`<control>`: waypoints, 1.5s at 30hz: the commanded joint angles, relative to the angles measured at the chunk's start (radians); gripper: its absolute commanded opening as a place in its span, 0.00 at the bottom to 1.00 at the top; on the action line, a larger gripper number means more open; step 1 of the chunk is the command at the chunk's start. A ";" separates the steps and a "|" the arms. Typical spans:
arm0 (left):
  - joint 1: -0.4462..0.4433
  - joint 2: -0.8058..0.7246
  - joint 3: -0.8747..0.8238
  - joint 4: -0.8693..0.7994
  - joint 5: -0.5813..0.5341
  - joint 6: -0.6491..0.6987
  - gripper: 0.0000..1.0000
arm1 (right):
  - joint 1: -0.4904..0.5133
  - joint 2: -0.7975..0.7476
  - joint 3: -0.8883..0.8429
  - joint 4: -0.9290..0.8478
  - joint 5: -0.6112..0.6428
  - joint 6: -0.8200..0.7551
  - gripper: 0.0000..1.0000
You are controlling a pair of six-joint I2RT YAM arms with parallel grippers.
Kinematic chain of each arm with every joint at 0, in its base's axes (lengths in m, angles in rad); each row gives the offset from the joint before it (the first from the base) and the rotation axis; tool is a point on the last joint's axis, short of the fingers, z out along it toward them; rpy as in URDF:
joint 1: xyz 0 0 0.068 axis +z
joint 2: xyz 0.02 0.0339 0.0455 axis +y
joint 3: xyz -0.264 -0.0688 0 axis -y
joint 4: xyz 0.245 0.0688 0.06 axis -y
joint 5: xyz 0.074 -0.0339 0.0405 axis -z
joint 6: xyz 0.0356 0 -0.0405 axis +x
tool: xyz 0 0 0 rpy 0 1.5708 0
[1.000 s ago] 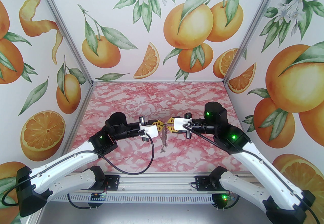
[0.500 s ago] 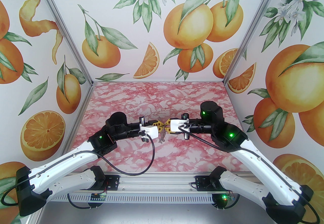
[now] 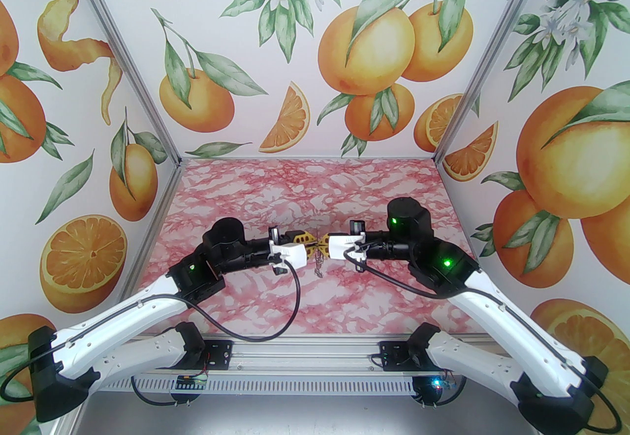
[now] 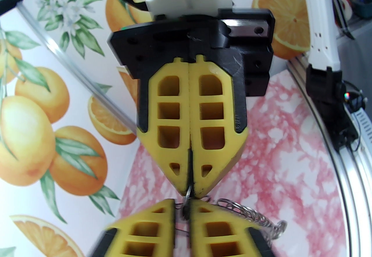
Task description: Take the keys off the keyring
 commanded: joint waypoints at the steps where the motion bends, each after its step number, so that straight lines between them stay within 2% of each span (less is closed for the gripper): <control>1: -0.004 -0.061 -0.047 0.058 -0.024 -0.019 0.28 | 0.003 -0.052 -0.080 0.153 0.031 0.004 0.00; 5: 0.002 -0.084 -0.090 0.072 -0.036 -0.038 0.36 | 0.007 -0.063 -0.102 0.180 0.057 -0.039 0.00; 14: 0.007 -0.049 -0.136 0.110 -0.015 -0.060 0.41 | 0.065 -0.086 -0.172 0.220 0.233 -0.224 0.00; 17: 0.020 -0.046 -0.160 0.157 -0.008 -0.085 0.41 | 0.066 -0.089 -0.179 0.235 0.214 -0.218 0.00; 22: 0.063 -0.063 -0.203 0.263 0.072 -0.164 0.41 | 0.060 -0.093 -0.189 0.310 0.120 -0.091 0.00; 28: 0.081 -0.050 -0.214 0.324 0.134 -0.225 0.38 | 0.023 -0.073 -0.183 0.398 -0.051 0.080 0.00; 36: 0.082 -0.028 -0.238 0.471 0.199 -0.307 0.31 | -0.014 -0.070 -0.259 0.669 -0.150 0.332 0.00; 45: 0.082 -0.003 -0.251 0.597 0.185 -0.352 0.26 | -0.027 -0.037 -0.275 0.819 -0.224 0.500 0.00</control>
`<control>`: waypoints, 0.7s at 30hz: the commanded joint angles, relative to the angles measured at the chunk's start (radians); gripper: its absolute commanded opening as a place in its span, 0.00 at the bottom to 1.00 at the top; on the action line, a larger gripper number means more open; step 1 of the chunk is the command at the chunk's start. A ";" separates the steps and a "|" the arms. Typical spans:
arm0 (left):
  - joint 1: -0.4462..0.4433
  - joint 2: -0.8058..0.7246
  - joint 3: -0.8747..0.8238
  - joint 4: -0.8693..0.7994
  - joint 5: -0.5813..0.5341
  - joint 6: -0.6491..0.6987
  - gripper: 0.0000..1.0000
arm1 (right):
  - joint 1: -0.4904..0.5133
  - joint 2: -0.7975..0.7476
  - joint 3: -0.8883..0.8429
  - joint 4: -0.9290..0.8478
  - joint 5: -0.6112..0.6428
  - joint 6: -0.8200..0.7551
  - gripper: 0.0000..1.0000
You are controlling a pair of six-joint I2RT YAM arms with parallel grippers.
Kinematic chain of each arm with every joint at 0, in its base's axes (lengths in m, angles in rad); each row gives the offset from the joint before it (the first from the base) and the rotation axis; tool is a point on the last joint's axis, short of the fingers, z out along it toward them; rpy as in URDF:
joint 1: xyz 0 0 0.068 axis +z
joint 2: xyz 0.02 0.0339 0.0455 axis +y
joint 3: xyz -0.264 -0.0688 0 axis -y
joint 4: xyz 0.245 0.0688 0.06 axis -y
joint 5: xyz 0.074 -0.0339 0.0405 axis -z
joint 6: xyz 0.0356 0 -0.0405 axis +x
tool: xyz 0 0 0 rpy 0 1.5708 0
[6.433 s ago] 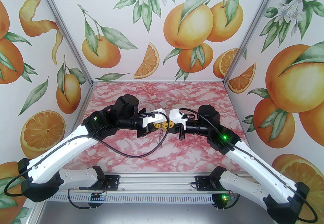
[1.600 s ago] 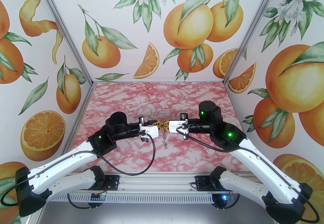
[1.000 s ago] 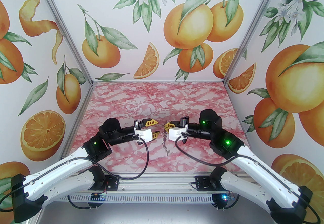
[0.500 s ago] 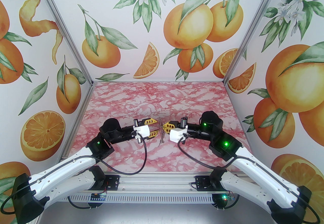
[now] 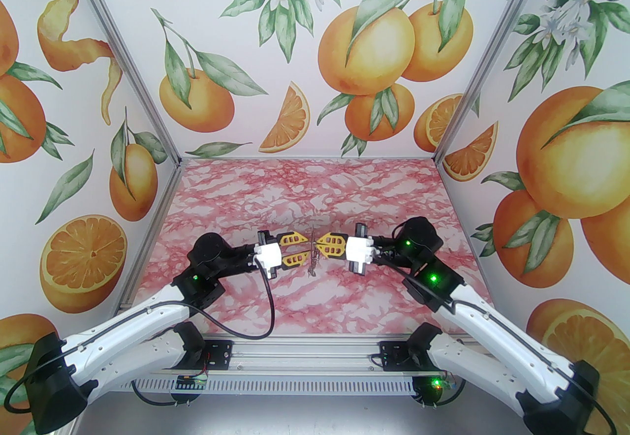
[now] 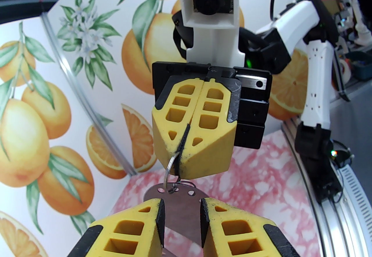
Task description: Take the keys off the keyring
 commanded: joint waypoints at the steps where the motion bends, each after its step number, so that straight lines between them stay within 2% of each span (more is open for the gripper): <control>1: 0.004 0.017 -0.015 0.115 0.012 -0.045 0.25 | -0.008 0.013 -0.008 0.143 -0.077 0.116 0.00; 21: 0.004 0.059 0.042 0.171 0.135 -0.103 0.16 | -0.009 0.035 -0.020 0.198 -0.087 0.167 0.00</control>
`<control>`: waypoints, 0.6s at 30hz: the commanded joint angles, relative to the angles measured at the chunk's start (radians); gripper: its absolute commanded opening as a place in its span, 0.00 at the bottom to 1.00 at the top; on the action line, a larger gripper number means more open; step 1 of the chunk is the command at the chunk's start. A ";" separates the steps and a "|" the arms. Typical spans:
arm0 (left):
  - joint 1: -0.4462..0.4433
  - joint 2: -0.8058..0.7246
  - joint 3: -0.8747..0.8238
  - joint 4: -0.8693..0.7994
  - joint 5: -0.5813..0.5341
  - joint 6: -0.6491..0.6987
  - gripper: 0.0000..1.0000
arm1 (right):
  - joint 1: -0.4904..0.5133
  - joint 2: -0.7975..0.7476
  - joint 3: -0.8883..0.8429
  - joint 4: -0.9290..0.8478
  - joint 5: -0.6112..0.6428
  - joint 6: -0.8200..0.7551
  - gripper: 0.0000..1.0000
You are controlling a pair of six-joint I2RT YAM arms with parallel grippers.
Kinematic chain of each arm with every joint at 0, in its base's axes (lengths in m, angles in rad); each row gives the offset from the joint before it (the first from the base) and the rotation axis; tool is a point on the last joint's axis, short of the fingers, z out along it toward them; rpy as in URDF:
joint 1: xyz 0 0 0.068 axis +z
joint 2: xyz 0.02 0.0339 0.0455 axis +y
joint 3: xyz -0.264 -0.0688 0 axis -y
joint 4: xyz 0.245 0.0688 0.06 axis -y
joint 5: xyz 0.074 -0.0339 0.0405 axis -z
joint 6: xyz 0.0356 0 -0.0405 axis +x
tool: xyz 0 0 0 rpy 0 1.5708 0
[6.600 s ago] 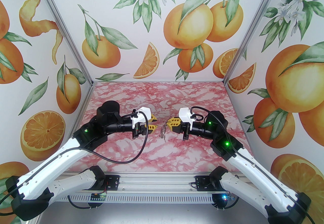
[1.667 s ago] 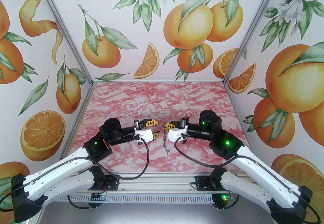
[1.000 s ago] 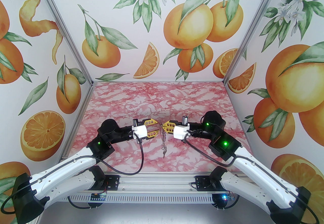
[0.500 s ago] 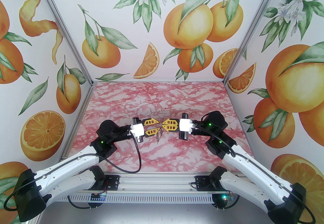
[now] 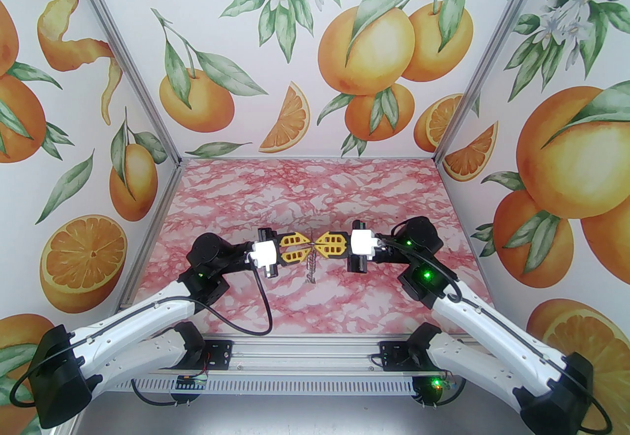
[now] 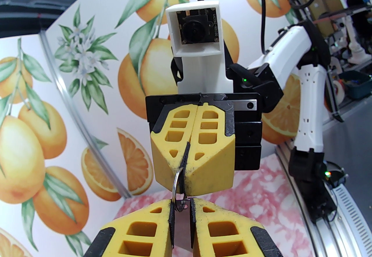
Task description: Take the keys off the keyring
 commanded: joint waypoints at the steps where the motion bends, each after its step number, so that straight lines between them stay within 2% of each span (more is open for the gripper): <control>1: 0.002 0.014 0.043 0.030 0.057 -0.024 0.16 | -0.005 0.006 -0.009 0.088 -0.014 0.025 0.00; 8: 0.002 0.017 0.046 0.048 0.056 -0.029 0.11 | -0.005 0.003 -0.006 0.081 0.002 0.025 0.00; 18: 0.001 0.004 0.066 -0.010 0.002 0.024 0.01 | -0.006 -0.034 0.030 -0.102 0.048 -0.040 0.00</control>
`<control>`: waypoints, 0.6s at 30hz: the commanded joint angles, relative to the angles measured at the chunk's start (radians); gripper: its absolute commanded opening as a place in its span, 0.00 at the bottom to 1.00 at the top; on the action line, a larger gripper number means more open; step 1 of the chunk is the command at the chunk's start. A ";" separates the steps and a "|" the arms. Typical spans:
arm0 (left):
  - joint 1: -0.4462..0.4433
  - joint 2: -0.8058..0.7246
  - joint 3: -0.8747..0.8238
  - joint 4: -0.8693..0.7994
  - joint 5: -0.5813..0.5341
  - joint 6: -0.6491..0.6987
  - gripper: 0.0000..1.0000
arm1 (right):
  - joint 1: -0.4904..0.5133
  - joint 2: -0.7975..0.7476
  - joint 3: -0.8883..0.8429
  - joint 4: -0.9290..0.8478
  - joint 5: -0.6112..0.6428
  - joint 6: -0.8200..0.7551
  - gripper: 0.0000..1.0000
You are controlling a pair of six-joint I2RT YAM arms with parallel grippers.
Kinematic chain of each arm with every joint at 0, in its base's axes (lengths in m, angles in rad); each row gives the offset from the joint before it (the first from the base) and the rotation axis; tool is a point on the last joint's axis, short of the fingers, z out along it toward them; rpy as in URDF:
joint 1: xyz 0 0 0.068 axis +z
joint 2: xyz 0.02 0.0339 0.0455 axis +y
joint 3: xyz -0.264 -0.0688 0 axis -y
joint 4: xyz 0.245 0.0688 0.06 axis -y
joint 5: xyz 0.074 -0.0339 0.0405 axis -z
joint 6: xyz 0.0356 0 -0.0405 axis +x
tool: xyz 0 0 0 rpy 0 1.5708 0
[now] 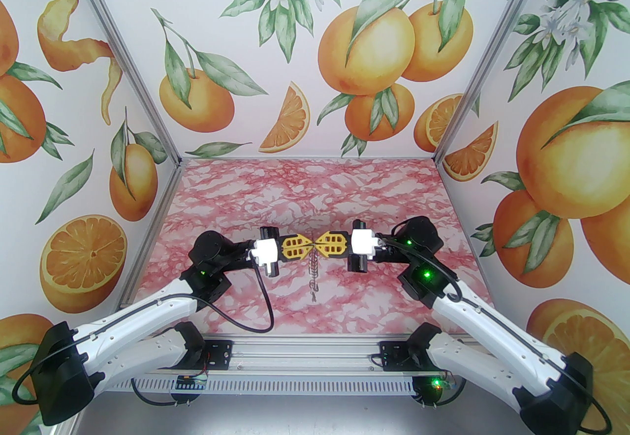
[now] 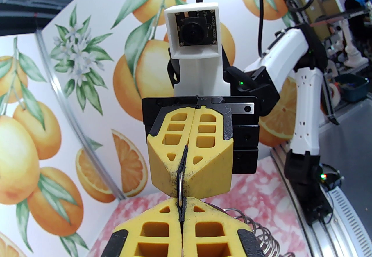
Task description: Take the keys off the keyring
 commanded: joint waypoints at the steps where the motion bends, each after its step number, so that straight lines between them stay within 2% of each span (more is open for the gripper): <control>1: -0.001 -0.018 0.055 -0.021 -0.029 0.041 0.00 | -0.003 -0.028 0.027 -0.085 0.052 -0.026 0.00; 4: 0.000 -0.030 0.057 -0.067 -0.082 0.064 0.00 | -0.003 -0.057 0.023 -0.130 0.077 -0.027 0.00; 9: 0.010 -0.053 0.064 -0.138 -0.107 0.079 0.00 | -0.004 -0.094 0.050 -0.252 0.131 0.023 0.27; 13: 0.030 -0.074 0.067 -0.188 -0.050 0.085 0.00 | -0.003 -0.093 0.126 -0.443 0.164 0.108 0.48; 16: 0.047 -0.067 0.090 -0.241 -0.022 0.085 0.00 | -0.003 -0.101 0.140 -0.497 0.151 0.189 0.59; 18: 0.050 -0.056 0.107 -0.268 0.008 0.082 0.00 | -0.003 -0.116 0.137 -0.504 0.181 0.264 0.69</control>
